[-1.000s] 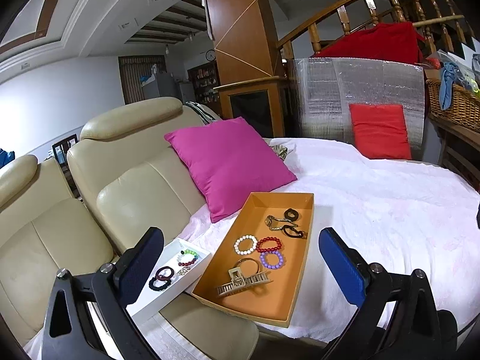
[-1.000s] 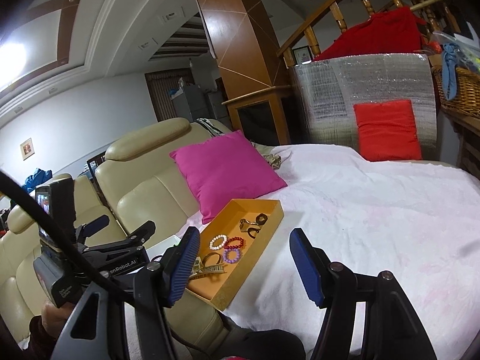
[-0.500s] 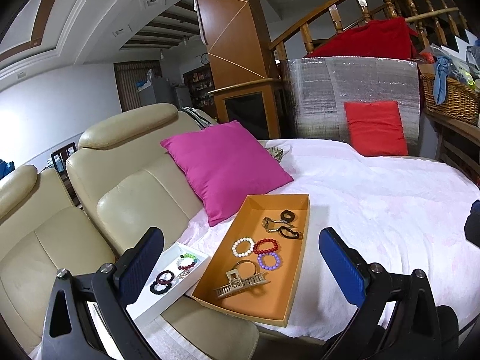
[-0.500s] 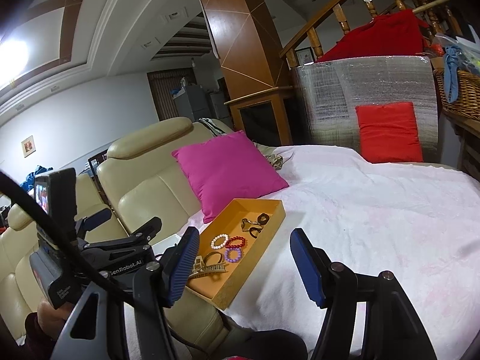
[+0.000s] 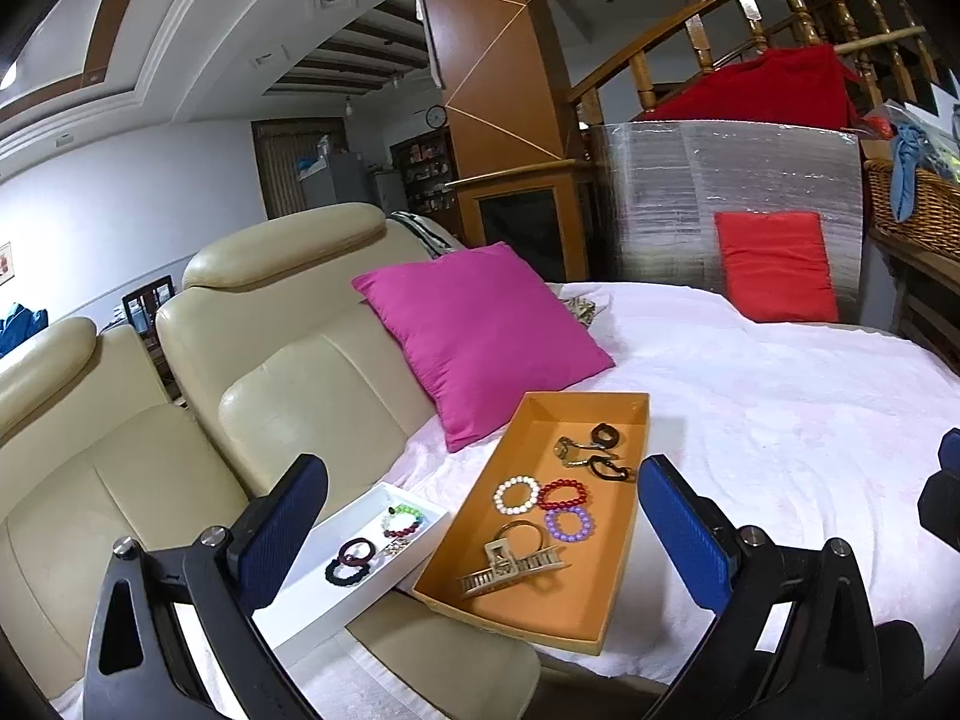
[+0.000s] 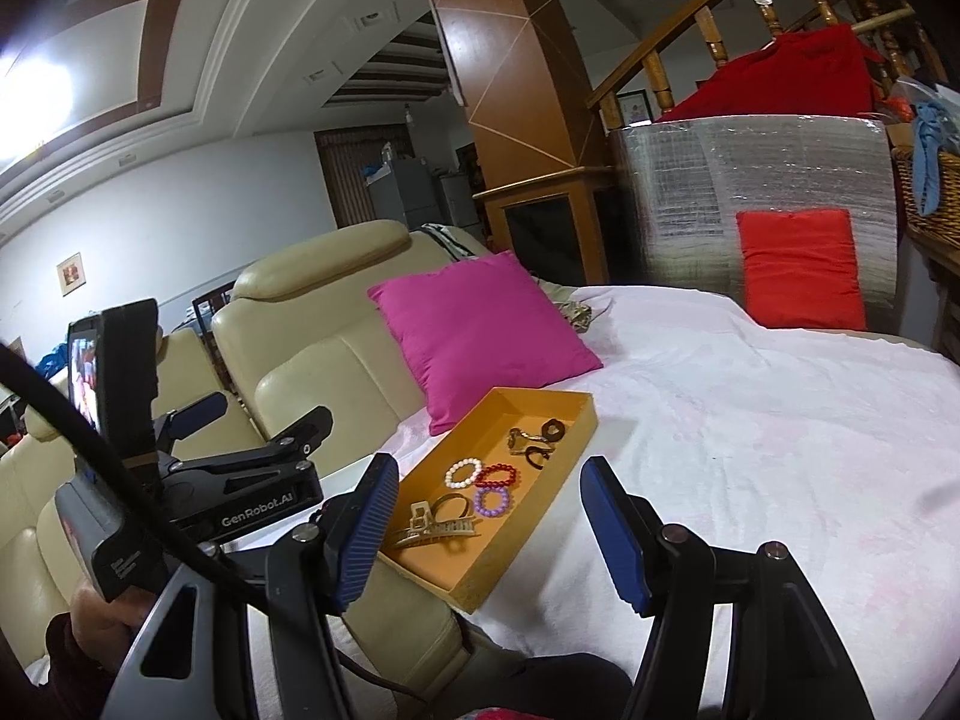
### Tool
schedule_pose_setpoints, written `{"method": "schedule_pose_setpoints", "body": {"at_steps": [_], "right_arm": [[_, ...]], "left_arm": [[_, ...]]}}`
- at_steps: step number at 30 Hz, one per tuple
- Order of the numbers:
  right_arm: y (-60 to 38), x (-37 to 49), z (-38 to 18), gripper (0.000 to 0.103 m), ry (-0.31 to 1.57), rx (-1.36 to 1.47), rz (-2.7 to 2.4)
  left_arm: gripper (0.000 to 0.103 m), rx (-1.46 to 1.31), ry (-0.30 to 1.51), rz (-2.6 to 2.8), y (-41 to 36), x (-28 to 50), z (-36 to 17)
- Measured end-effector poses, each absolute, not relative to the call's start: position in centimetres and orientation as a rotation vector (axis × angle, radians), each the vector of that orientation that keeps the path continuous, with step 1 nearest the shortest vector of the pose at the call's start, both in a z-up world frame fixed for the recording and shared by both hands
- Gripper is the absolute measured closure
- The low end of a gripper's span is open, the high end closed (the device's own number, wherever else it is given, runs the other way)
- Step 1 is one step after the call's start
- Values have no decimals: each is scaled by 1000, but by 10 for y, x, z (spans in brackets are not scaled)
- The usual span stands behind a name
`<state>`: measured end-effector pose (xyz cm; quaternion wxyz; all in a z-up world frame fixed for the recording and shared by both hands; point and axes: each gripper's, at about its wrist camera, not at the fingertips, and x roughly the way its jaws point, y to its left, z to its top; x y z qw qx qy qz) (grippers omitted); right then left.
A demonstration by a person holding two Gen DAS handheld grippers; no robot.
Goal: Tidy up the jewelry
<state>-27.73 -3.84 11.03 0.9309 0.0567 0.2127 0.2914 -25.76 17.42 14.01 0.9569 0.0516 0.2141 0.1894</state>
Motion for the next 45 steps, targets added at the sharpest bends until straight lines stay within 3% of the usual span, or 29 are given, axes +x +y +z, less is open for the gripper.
{"method": "schedule_pose_setpoints", "body": {"at_steps": [45], "right_arm": [[13, -284, 118, 36, 450, 39, 618]], "left_arm": [[0, 43, 387, 519, 243, -276, 143]]}}
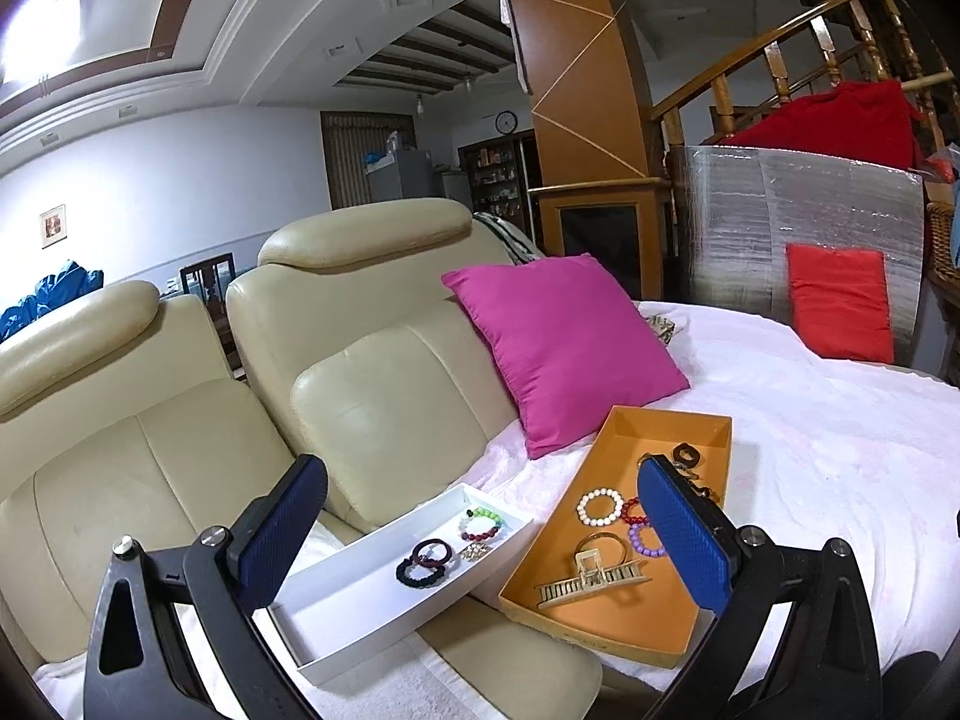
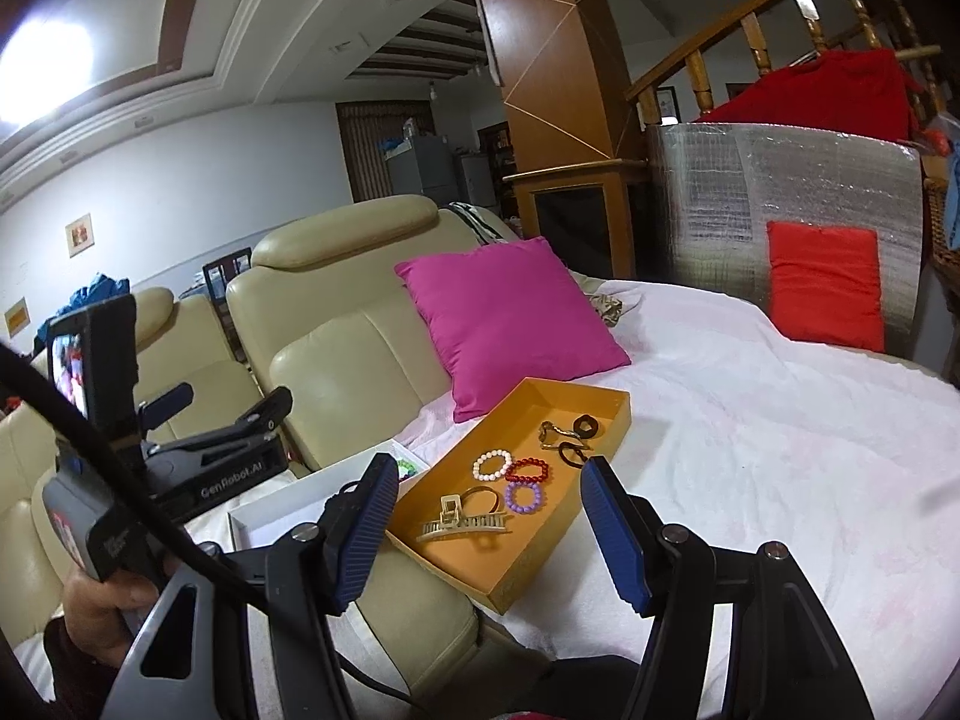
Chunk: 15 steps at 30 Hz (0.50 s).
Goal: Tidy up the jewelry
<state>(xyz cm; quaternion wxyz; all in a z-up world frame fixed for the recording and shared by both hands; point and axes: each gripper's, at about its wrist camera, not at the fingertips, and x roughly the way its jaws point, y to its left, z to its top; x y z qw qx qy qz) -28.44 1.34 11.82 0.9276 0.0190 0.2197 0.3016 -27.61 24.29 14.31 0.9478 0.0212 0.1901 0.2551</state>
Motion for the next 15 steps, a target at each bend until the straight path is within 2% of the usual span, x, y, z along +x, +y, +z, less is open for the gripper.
{"method": "schedule_pose_setpoints", "body": {"at_steps": [15], "right_arm": [[-10, -286, 127, 36, 441, 90, 569]], "left_arm": [[0, 103, 365, 462, 212, -285, 163]]}}
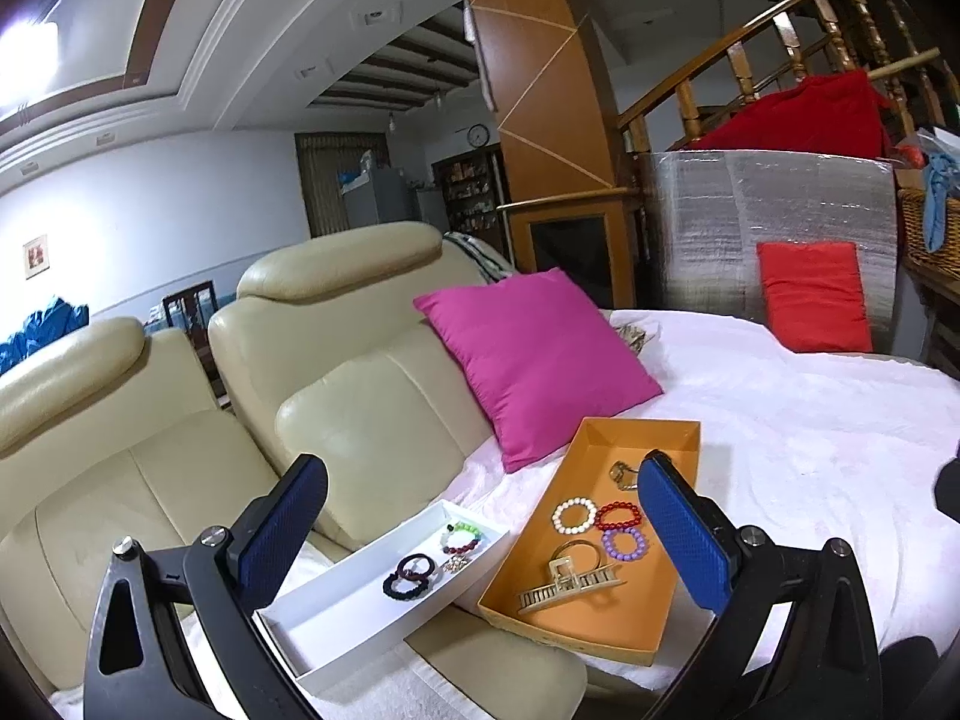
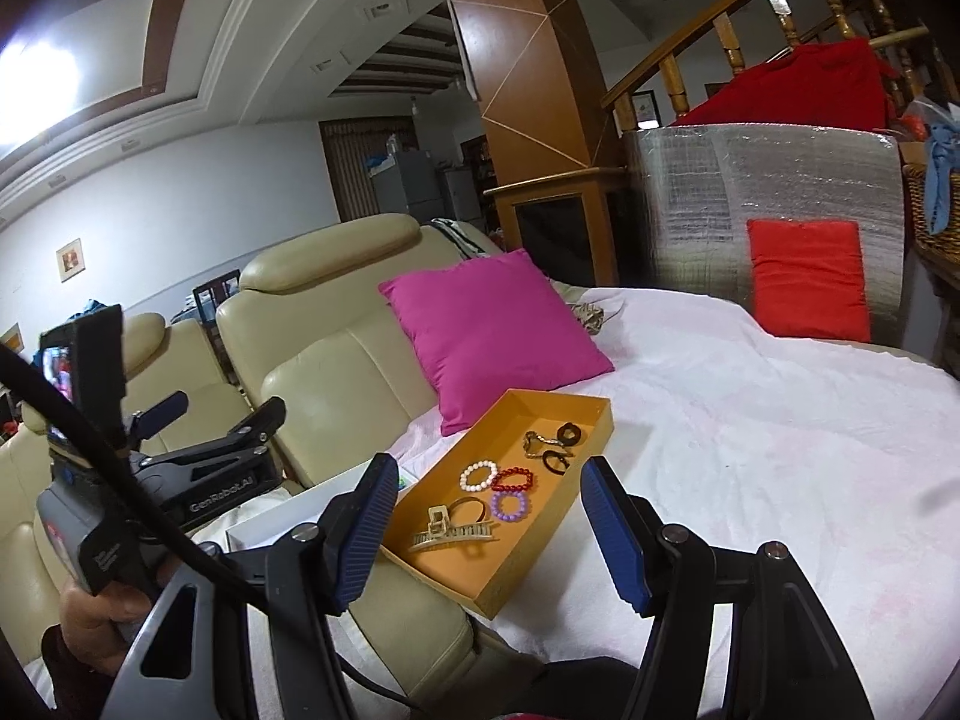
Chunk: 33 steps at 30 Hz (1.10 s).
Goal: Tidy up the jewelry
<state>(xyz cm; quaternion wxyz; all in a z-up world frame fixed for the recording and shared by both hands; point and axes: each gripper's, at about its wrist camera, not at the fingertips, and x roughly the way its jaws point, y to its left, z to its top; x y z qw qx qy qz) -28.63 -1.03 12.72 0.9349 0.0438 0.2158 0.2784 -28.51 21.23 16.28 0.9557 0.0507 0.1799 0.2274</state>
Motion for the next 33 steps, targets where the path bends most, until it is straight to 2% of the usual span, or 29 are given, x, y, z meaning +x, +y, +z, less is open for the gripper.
{"method": "schedule_pose_setpoints", "body": {"at_steps": [13, 33], "right_arm": [[3, -275, 129, 36, 511, 98, 543], [22, -251, 115, 36, 542, 68, 559]], "left_arm": [[0, 114, 345, 427, 208, -290, 168], [0, 102, 408, 451, 224, -265, 151]]}}
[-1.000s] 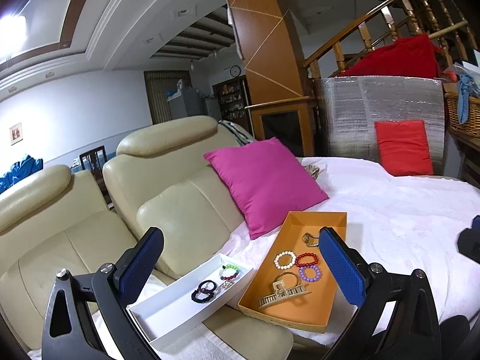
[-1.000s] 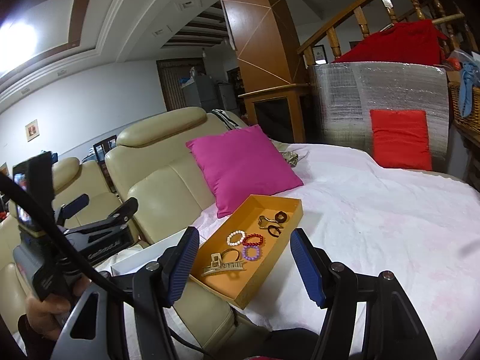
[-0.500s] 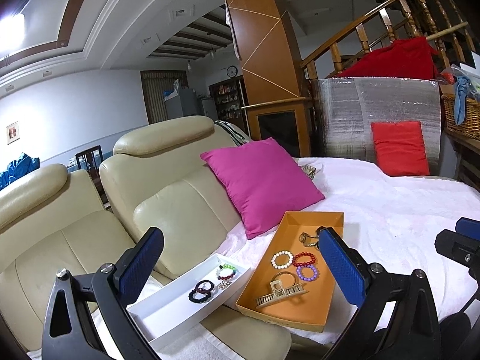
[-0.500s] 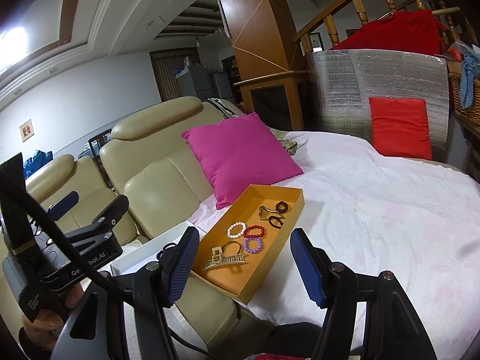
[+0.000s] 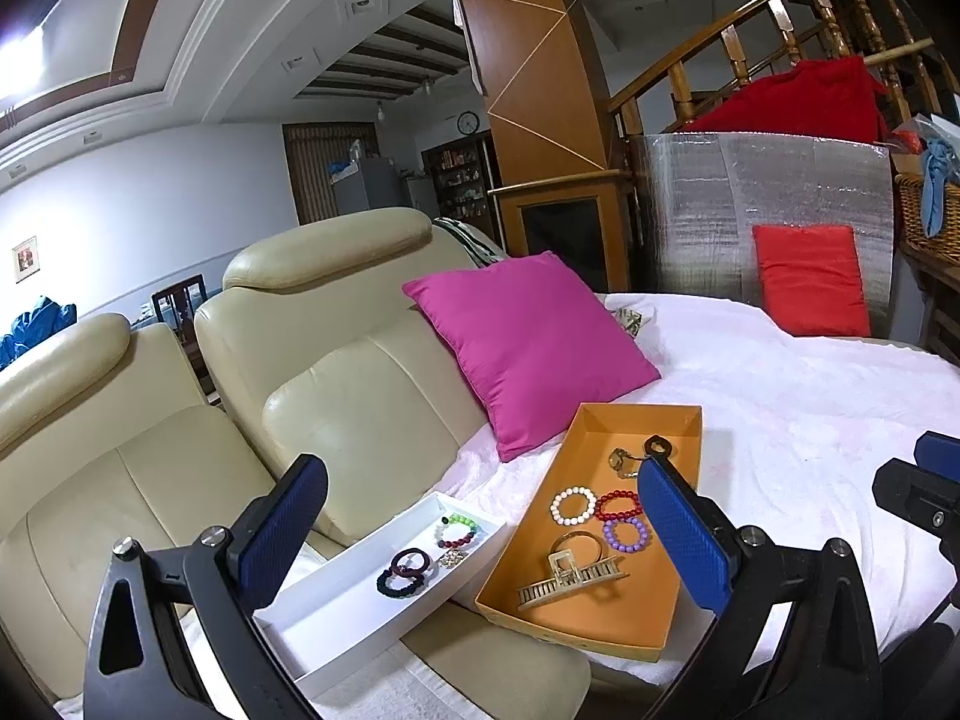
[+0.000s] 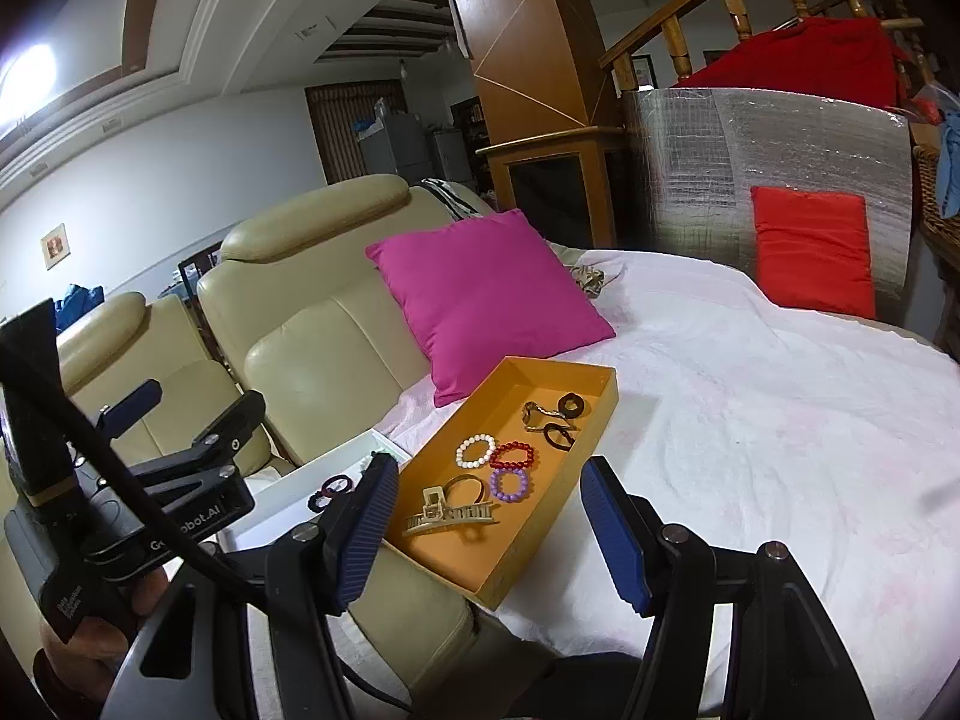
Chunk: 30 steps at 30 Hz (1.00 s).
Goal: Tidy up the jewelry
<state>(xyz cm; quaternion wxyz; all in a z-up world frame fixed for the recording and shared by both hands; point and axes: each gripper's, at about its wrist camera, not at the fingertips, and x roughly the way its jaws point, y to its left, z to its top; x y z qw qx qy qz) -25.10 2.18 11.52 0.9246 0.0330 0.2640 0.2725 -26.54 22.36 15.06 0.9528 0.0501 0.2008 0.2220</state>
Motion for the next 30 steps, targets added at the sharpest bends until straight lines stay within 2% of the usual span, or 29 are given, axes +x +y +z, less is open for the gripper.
{"method": "schedule_pose_setpoints", "body": {"at_steps": [30], "right_arm": [[33, -201, 97, 36, 602, 82, 577]], "left_arm": [[0, 115, 460, 451, 224, -219, 147]]}}
